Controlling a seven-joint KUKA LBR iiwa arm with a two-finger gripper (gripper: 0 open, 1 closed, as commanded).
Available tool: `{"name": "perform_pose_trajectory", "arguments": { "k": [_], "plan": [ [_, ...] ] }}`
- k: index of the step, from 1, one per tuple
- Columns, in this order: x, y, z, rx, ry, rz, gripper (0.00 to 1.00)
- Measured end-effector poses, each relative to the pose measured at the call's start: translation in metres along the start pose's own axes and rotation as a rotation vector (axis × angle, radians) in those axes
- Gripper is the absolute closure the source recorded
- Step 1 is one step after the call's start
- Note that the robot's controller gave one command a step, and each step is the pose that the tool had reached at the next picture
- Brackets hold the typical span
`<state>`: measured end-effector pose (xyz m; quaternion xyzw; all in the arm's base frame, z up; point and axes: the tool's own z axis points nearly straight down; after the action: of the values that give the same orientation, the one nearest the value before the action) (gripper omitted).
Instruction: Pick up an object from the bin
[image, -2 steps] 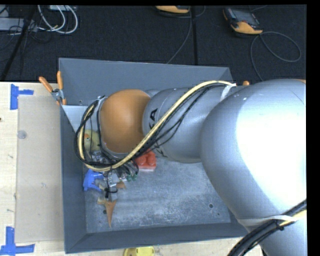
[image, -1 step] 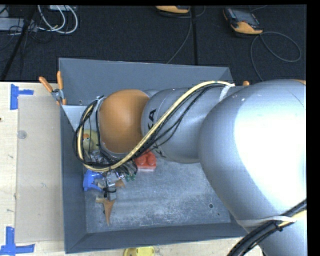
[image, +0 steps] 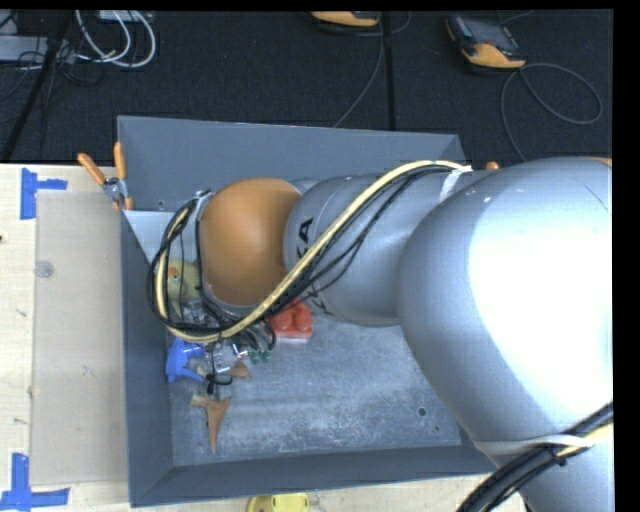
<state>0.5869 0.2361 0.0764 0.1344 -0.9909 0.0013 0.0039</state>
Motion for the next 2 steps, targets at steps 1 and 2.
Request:
{"name": "perform_pose_trajectory", "arguments": {
  "k": [1,2],
  "plan": [
    [-0.0002,0.0093,0.0007,0.002,0.009,-0.030,1.00],
    [-0.0002,0.0093,0.0007,0.002,0.009,-0.030,1.00]
  ]
}}
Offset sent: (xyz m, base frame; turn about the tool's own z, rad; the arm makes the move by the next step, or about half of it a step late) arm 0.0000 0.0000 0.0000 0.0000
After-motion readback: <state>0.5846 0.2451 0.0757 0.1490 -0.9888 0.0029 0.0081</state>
